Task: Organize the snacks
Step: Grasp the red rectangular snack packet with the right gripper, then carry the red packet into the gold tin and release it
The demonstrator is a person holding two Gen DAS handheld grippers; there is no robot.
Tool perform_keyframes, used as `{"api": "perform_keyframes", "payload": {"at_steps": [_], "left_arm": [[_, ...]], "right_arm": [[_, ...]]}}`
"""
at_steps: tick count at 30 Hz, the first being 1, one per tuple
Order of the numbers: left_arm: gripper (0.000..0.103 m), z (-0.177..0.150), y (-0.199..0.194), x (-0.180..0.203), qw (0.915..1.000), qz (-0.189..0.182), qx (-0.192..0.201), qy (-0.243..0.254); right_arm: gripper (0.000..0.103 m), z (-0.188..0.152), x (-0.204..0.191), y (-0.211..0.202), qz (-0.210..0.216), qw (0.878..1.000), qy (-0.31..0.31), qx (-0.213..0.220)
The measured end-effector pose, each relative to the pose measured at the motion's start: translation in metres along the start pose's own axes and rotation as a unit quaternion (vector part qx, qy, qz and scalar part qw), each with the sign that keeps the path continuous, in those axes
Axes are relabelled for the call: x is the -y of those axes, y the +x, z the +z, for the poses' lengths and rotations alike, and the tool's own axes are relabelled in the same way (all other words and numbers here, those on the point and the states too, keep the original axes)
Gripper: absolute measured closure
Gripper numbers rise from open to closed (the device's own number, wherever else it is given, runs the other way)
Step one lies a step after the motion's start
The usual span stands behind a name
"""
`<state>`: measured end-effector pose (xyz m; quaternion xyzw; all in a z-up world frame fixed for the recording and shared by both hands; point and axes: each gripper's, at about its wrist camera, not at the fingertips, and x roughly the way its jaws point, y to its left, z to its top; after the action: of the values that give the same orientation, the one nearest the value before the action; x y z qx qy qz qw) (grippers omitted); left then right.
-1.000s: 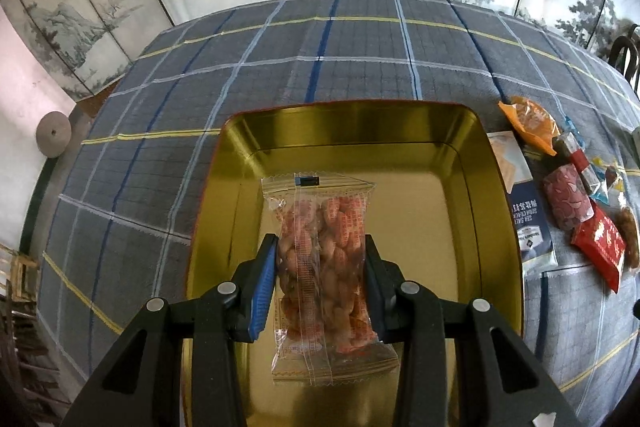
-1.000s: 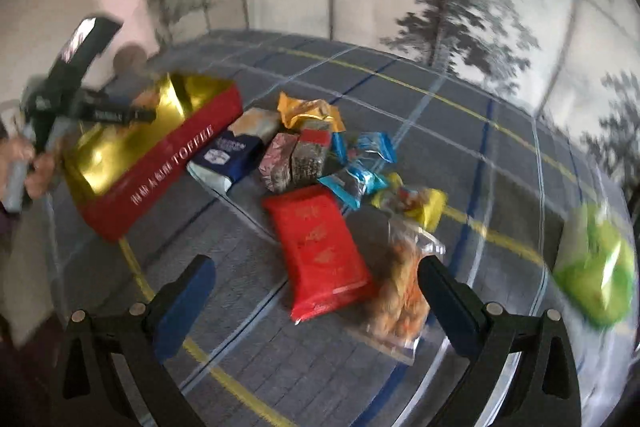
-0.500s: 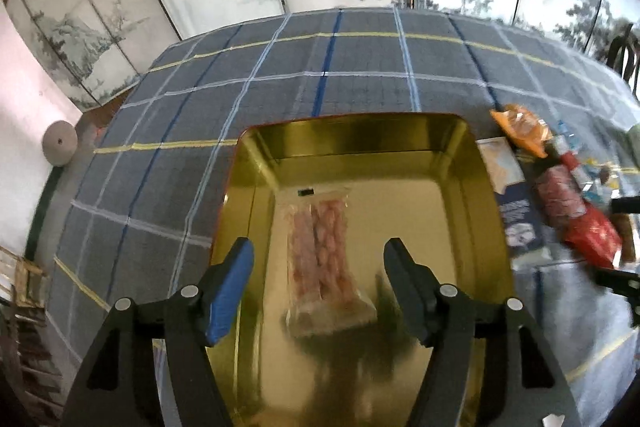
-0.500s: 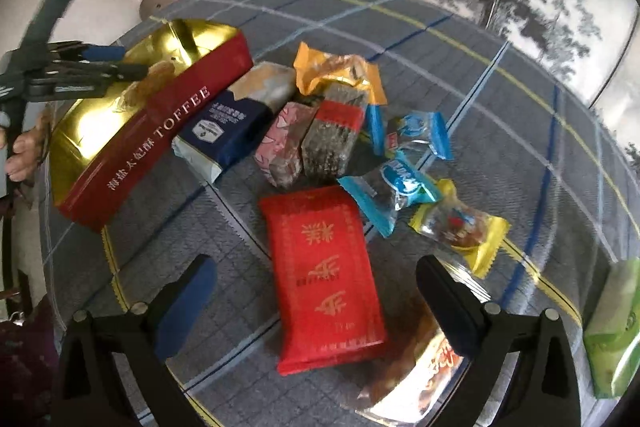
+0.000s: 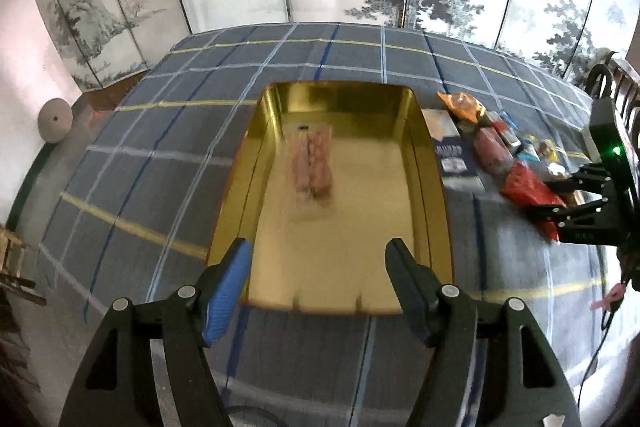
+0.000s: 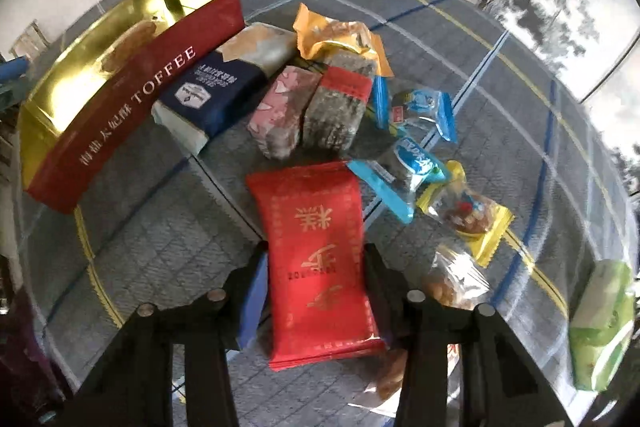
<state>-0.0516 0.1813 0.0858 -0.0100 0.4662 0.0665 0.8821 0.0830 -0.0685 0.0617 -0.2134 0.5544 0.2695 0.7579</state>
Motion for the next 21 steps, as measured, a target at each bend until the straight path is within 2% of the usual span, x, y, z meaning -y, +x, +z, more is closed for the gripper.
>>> {"api": "perform_keyframes", "payload": {"at_steps": [5,8,13,17,21], "left_arm": [[0.037,-0.023,-0.018,-0.015,0.9999,0.011,0.008,-0.006],[0.037,-0.032,-0.019,-0.023,0.9998,0.017,0.004,-0.013],[0.037,-0.04,-0.02,-0.037,0.9992,0.006,-0.003,-0.039],[0.037,-0.043,-0.024,-0.042,0.999,0.001,-0.002,-0.046],[0.036,-0.045,-0.027,-0.043,0.9992,0.008,0.002,-0.04]], "right_arm": [[0.058,-0.011,-0.02,-0.026,0.043,0.999,0.016,0.028],[0.058,-0.01,-0.03,-0.046,0.086,0.994,0.041,0.056],[0.058,0.021,-0.049,-0.067,0.157,0.979,0.079,0.102],[0.058,0.056,-0.066,-0.074,0.185,0.97,0.089,0.129],[0.058,0.086,-0.083,-0.065,0.202,0.965,0.101,0.134]]}}
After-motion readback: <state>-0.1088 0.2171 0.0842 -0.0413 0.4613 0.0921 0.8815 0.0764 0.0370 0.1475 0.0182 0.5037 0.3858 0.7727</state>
